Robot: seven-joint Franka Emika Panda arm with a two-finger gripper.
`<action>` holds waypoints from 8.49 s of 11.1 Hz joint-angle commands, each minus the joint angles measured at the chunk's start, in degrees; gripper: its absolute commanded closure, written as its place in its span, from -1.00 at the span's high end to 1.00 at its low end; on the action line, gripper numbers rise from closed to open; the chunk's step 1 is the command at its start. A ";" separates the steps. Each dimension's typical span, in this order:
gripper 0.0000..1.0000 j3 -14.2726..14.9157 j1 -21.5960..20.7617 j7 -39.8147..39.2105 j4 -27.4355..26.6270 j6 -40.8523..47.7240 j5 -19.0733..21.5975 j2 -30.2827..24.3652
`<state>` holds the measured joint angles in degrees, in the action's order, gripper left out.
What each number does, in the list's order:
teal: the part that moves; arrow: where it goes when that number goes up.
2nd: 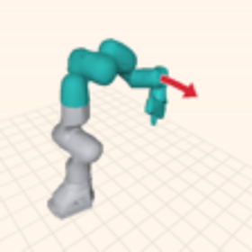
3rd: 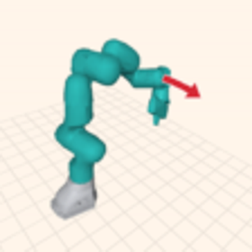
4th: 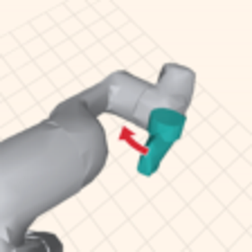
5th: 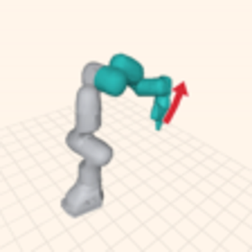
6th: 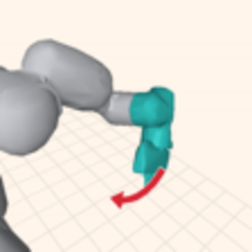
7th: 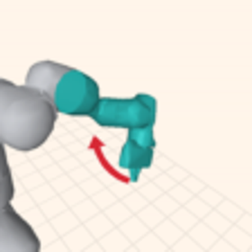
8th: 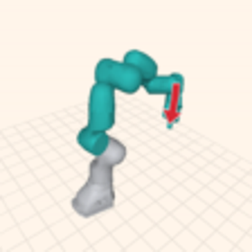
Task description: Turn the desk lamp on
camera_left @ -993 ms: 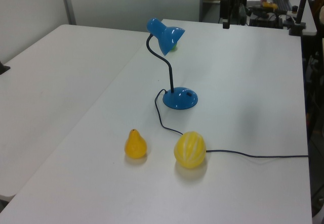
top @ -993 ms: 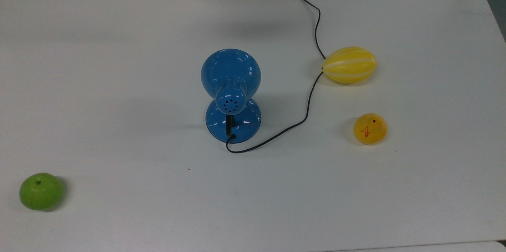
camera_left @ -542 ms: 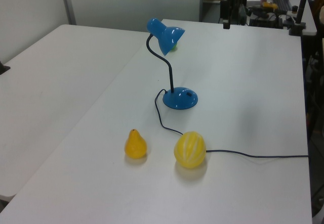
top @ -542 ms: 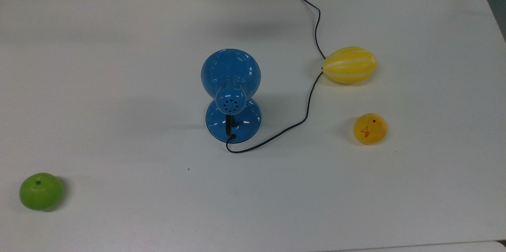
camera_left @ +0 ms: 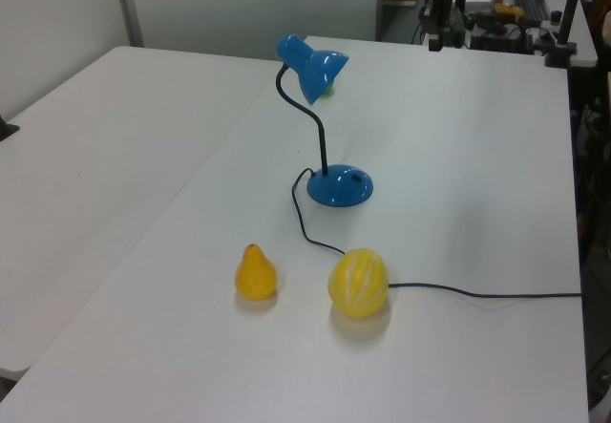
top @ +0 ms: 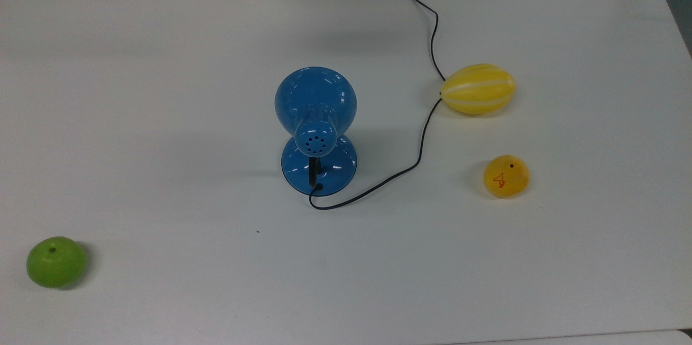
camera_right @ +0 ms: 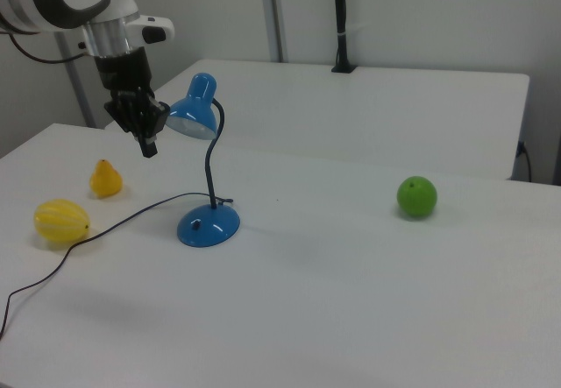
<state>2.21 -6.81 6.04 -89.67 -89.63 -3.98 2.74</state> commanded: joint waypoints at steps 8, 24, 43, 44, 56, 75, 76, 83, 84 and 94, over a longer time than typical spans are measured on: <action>-1.00 -0.62 -1.62 -0.51 -14.64 -13.44 -2.61 1.12; -1.00 -2.03 -1.71 8.37 -20.72 -51.34 -2.52 14.48; -1.00 -2.65 -1.80 8.37 -19.49 -56.62 -2.61 17.91; -1.00 -2.65 -1.80 8.37 -19.49 -56.62 -2.61 18.00; -1.00 -2.73 -1.71 8.37 -19.58 -58.47 -2.70 19.31; -1.00 -2.73 -2.42 7.76 -19.58 -25.37 -3.22 3.61; -1.00 -2.82 -2.50 7.67 -19.49 -22.38 -3.22 1.32; -1.00 -1.68 -1.63 1.96 -5.26 -4.79 -1.99 -2.48; -1.00 -1.68 -1.63 1.26 -4.73 -3.99 -1.99 -2.48; 1.00 -0.01 -1.45 1.87 -4.46 -3.71 0.20 -3.70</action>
<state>1.62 -8.28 9.03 -95.06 -95.12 -5.00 0.18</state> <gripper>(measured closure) 0.101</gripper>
